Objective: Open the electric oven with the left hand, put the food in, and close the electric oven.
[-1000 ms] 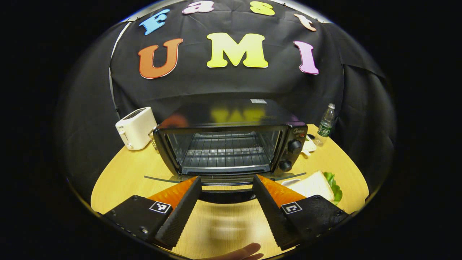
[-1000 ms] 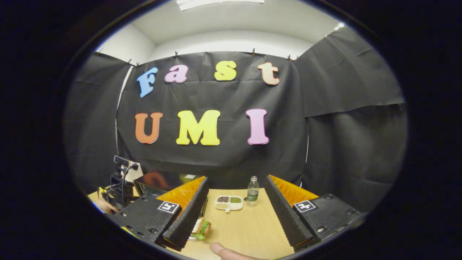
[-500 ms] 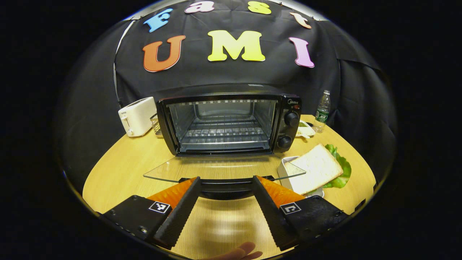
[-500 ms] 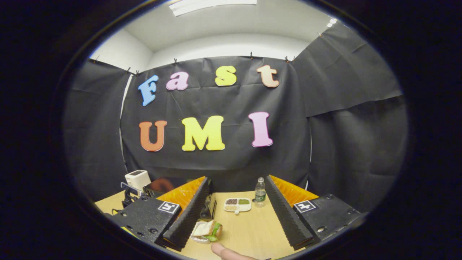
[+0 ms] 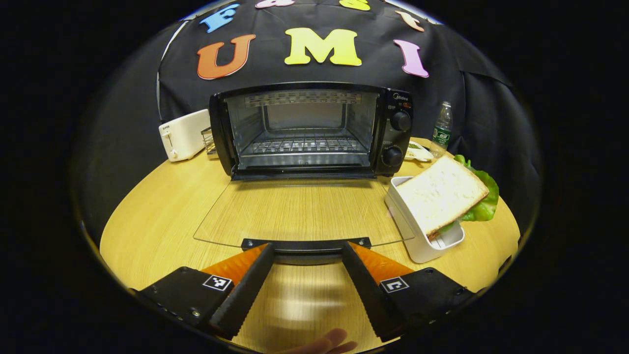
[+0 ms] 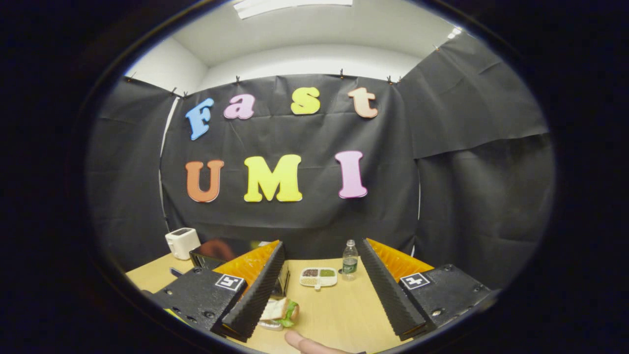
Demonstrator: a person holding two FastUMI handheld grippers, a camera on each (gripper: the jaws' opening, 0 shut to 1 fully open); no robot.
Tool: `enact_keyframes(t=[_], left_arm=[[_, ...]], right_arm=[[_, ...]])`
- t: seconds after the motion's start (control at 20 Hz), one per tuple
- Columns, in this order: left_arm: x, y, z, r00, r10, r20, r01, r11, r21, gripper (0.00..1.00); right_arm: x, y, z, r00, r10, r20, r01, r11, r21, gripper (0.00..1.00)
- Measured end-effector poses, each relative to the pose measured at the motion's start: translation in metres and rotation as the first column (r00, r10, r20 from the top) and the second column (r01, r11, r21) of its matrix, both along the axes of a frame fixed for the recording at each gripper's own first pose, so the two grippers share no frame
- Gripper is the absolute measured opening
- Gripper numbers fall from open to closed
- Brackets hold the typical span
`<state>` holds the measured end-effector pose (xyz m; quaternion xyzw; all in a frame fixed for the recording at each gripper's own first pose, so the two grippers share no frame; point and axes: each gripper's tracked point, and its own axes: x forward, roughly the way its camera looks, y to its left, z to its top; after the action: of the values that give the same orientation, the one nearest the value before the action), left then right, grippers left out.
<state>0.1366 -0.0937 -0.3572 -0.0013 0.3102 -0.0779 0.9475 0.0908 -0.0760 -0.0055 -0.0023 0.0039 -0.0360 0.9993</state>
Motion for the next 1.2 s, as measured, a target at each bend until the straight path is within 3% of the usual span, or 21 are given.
enact_keyframes(t=[0.15, 0.2, 0.25, 0.45, 0.5, 0.55, 0.65, 0.7, 0.75, 0.9, 0.95, 1.0, 1.2], left_arm=[[0.004, 0.01, 0.011, 0.999, 0.013, 0.041, -0.014, 1.0, 0.013, 0.94], [0.004, 0.017, 0.017, 0.998, 0.027, 0.059, -0.029, 0.999, 0.026, 0.95], [0.003, 0.021, 0.027, 0.997, 0.033, 0.074, -0.035, 0.999, 0.025, 0.95], [-0.002, 0.033, 0.086, 0.983, 0.035, 0.181, -0.035, 0.999, -0.005, 0.95], [-0.005, 0.034, 0.107, 0.976, 0.035, 0.216, -0.031, 0.999, -0.024, 0.95], [-0.008, 0.034, 0.129, 0.968, 0.035, 0.25, -0.024, 0.999, -0.046, 0.96], [-0.015, 0.042, 0.173, 0.944, 0.036, 0.328, -0.015, 0.998, -0.064, 0.95], [-0.019, 0.048, 0.194, 0.93, 0.044, 0.365, -0.02, 0.997, -0.068, 0.95], [-0.022, 0.053, 0.215, 0.914, 0.05, 0.403, -0.024, 0.997, -0.071, 0.95], [-0.036, 0.076, 0.272, 0.849, 0.09, 0.52, -0.072, 0.996, -0.056, 0.95], [-0.039, 0.084, 0.287, 0.829, 0.103, 0.55, -0.088, 0.995, -0.053, 0.95], [-0.045, 0.089, 0.3, 0.814, 0.116, 0.57, -0.101, 0.993, -0.059, 0.95], [-0.069, 0.102, 0.337, 0.767, 0.133, 0.628, -0.098, 0.991, -0.09, 0.95]], right_arm=[[0.004, -0.004, -0.005, 1.0, -0.005, -0.017, 0.005, 1.0, 0.012, 1.0], [0.006, -0.005, -0.006, 1.0, -0.01, -0.023, 0.01, 1.0, 0.011, 0.89], [0.008, -0.006, -0.007, 0.999, -0.013, -0.029, 0.013, 1.0, 0.009, 1.0], [0.018, -0.008, -0.013, 0.998, -0.015, -0.058, 0.015, 1.0, -0.001, 1.0], [0.022, -0.01, -0.017, 0.998, -0.016, -0.068, 0.016, 1.0, 0.003, 0.9], [0.027, -0.011, -0.02, 0.997, -0.013, -0.079, 0.014, 1.0, 0.012, 1.0], [0.039, -0.013, -0.031, 0.994, -0.009, -0.112, 0.012, 1.0, 0.028, 1.0], [0.045, -0.013, -0.039, 0.991, -0.004, -0.133, 0.009, 0.999, 0.035, 0.9], [0.053, -0.013, -0.046, 0.988, 0.003, -0.157, 0.003, 0.999, 0.043, 1.0], [0.077, -0.007, -0.074, 0.972, 0.052, -0.228, -0.036, 0.996, 0.076, 1.0], [0.086, -0.004, -0.084, 0.963, 0.074, -0.258, -0.054, 0.995, 0.082, 0.9], [0.096, -0.002, -0.1, 0.951, 0.096, -0.295, -0.07, 0.993, 0.097, 1.0], [0.126, 0.019, -0.165, 0.854, 0.24, -0.461, -0.153, 0.964, 0.218, 0.99]])
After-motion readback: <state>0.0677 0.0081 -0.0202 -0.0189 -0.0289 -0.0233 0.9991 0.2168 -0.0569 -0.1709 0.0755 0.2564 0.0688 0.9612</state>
